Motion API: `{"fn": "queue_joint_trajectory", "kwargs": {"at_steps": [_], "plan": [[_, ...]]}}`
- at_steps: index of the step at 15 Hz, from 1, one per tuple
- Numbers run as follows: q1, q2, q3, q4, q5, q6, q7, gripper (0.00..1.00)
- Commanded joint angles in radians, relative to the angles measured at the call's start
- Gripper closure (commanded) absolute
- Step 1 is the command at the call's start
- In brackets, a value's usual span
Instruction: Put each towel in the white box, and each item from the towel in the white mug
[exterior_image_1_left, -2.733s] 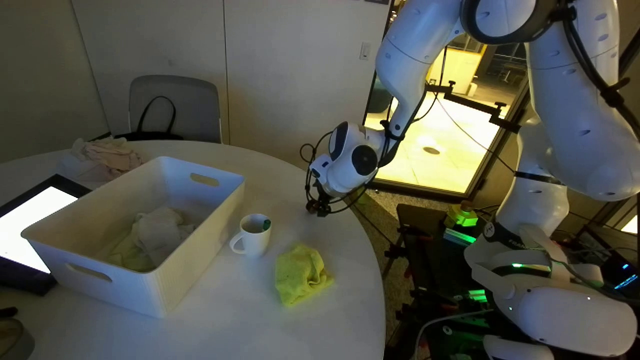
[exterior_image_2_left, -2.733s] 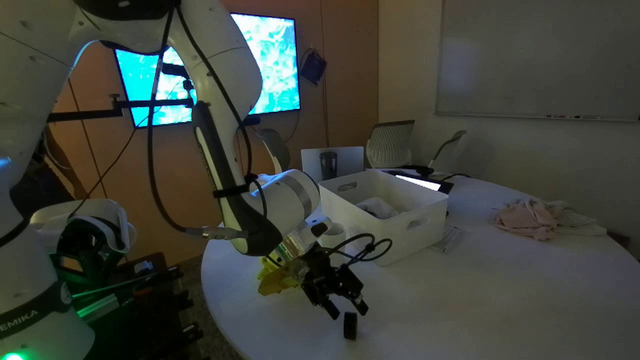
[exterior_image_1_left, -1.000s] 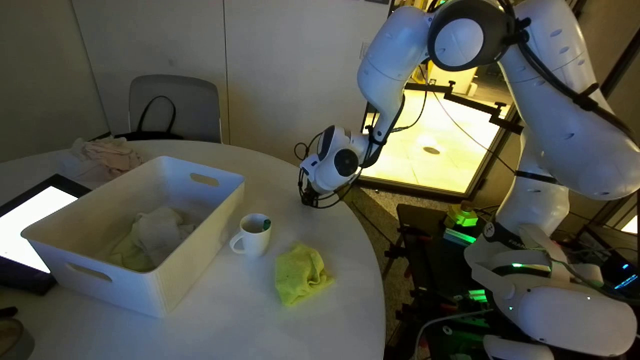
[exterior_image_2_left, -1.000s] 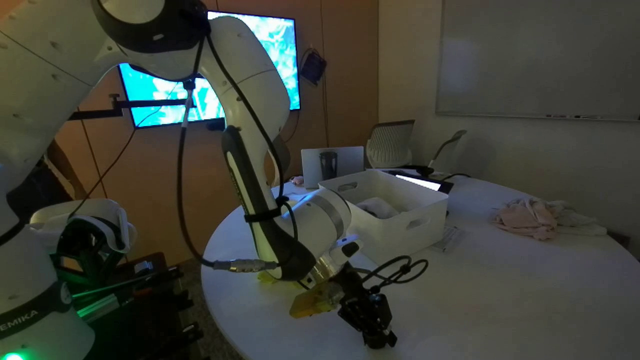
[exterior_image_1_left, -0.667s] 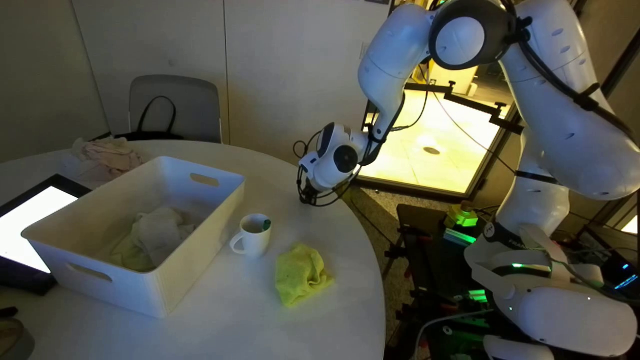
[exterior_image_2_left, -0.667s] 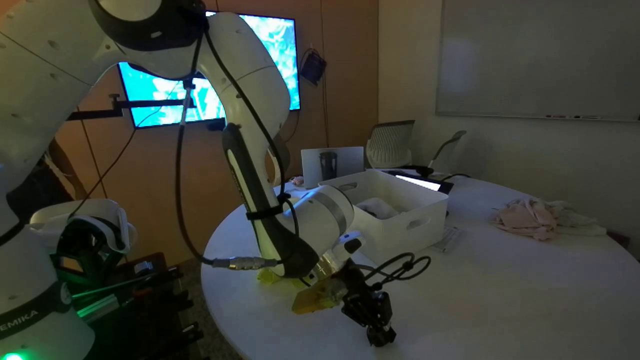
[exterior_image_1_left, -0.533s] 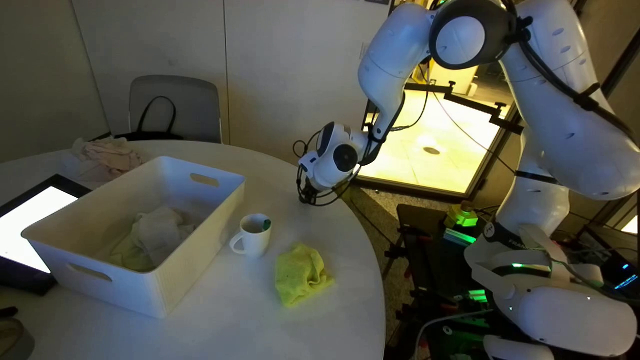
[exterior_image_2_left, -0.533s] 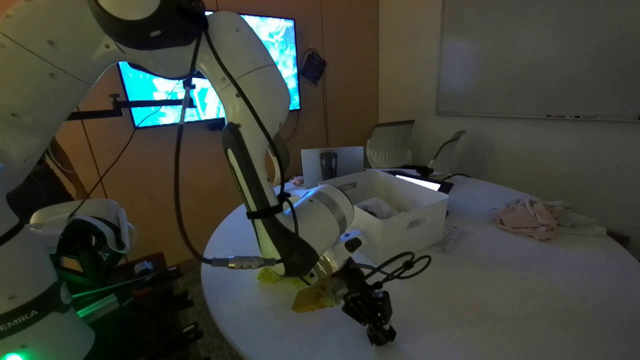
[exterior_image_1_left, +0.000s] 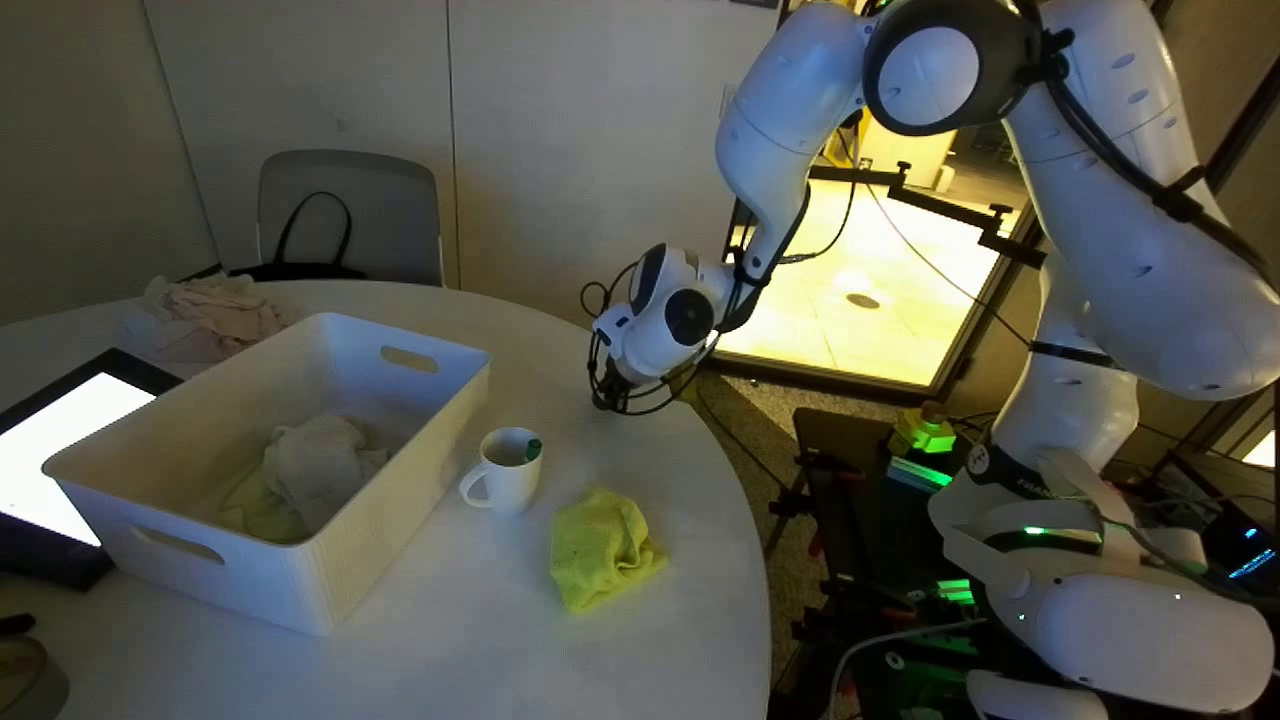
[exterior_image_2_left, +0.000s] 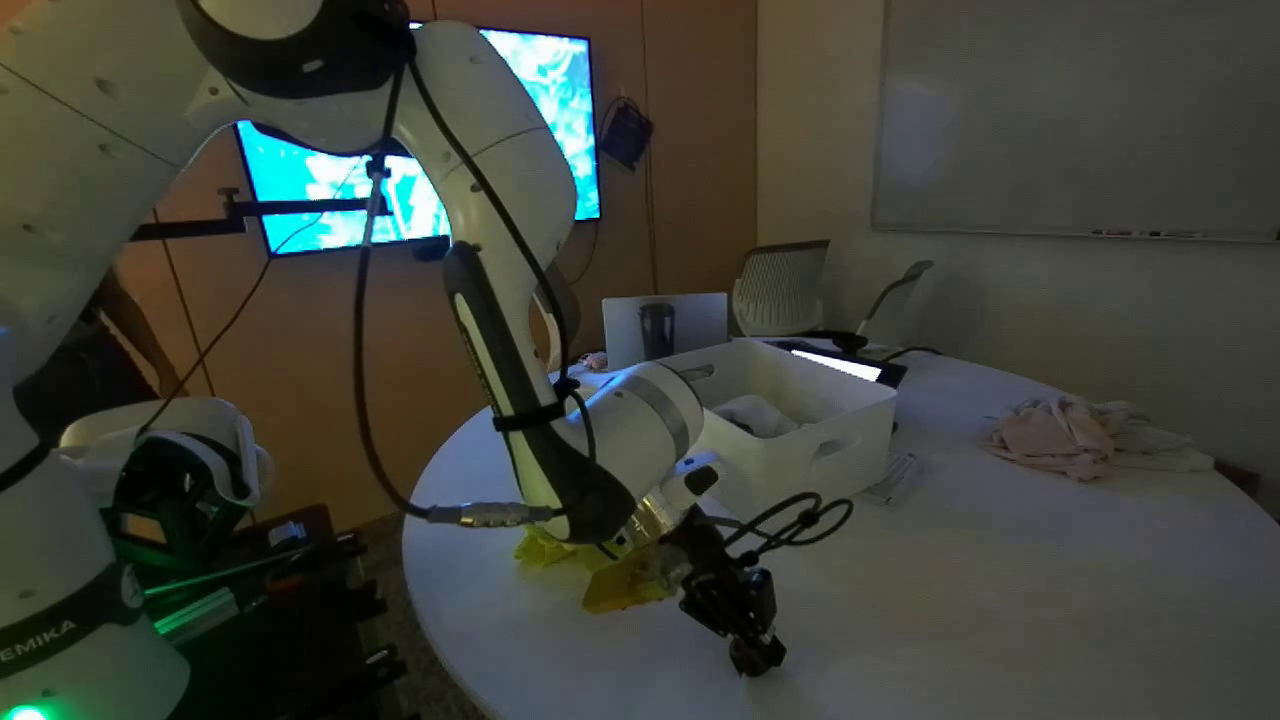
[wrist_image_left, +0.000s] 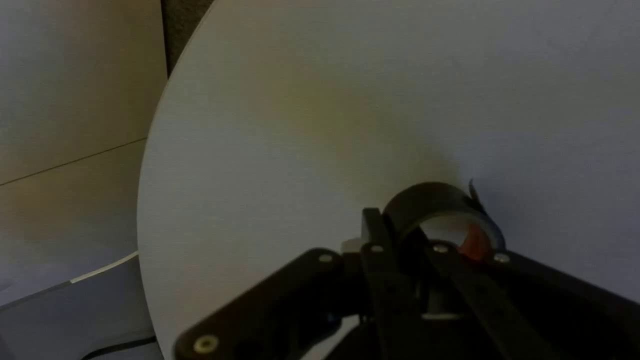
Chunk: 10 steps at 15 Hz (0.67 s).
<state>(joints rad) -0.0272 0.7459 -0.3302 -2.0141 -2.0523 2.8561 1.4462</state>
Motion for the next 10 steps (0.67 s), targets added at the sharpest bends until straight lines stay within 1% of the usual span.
{"fn": "queue_joint_trajectory", "kwargs": {"at_steps": [1,3,8,10], "plan": [[0.035,-0.063,0.013,-0.056,-0.006,-0.024,0.032,0.89],[0.057,-0.090,0.021,-0.084,-0.009,-0.040,0.050,0.90],[0.119,-0.173,0.040,-0.170,-0.023,-0.097,0.115,0.89],[0.154,-0.218,0.051,-0.225,-0.024,-0.132,0.142,0.90]]}}
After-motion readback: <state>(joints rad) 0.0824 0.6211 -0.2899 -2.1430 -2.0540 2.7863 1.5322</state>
